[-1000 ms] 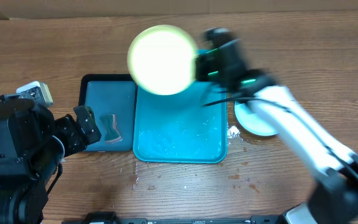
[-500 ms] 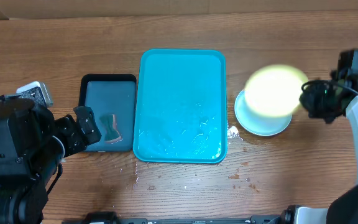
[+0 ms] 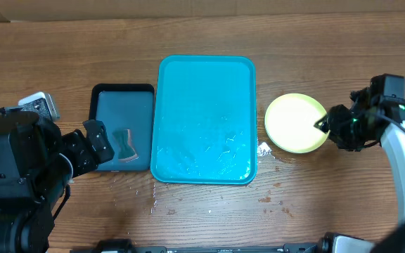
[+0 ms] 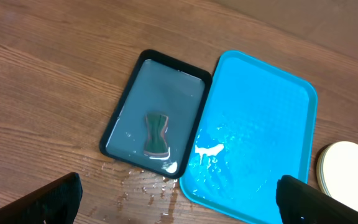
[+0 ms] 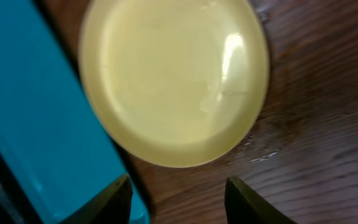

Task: Clean dirty plates on tray and stack at the side

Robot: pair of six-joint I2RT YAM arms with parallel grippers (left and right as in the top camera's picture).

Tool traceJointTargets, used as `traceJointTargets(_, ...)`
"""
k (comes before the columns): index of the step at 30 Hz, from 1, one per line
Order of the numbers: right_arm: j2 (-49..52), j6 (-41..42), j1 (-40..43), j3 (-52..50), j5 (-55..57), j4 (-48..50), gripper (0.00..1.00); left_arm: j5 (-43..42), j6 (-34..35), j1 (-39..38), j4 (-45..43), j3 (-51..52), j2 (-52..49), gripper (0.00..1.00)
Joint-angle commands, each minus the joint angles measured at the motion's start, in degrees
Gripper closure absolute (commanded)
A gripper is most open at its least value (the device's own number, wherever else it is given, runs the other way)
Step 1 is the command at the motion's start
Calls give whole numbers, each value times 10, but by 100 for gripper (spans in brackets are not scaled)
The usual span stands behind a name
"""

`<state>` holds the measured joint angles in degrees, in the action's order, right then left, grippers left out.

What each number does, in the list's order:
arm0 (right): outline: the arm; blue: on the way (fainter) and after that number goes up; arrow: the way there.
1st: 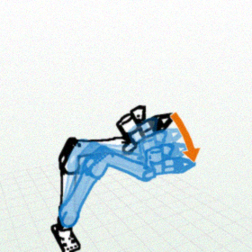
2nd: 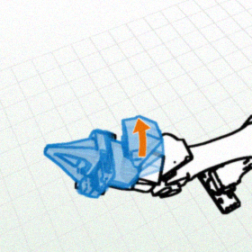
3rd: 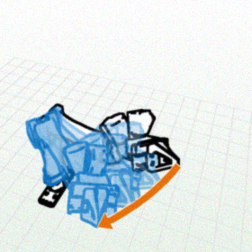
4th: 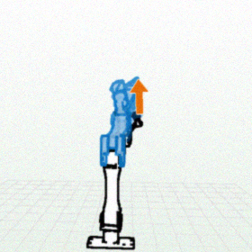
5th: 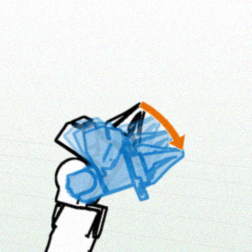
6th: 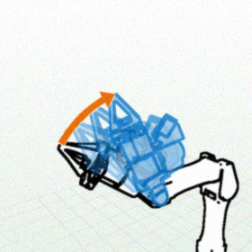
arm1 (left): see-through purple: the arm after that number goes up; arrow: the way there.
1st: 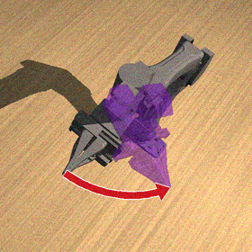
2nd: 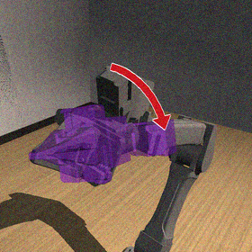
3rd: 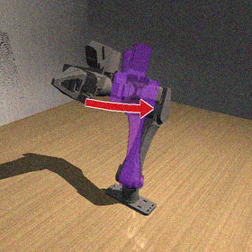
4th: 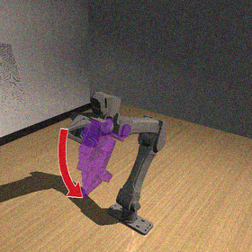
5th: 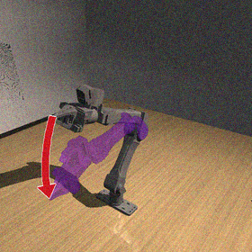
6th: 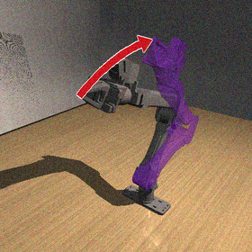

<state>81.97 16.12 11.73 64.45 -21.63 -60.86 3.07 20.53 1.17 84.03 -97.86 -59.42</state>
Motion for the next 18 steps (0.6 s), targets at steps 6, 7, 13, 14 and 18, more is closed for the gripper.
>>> traceJointTargets(6,-231,-51,-101,49,-135,-27,0,7,-13,0,-2,-5,2,0)
traceJointTargets(7,-252,-50,-112,49,-134,-27,0,7,-13,0,-2,-5,2,0)
traceJointTargets(13,-328,-50,-131,49,-134,-30,0,7,-13,0,-2,-5,2,0)
traceJointTargets(14,-334,-50,-130,49,-135,-39,0,7,-13,0,-2,-5,2,0)
traceJointTargets(18,-349,-53,-136,45,-60,-26,0,7,-12,0,-2,-5,2,0)
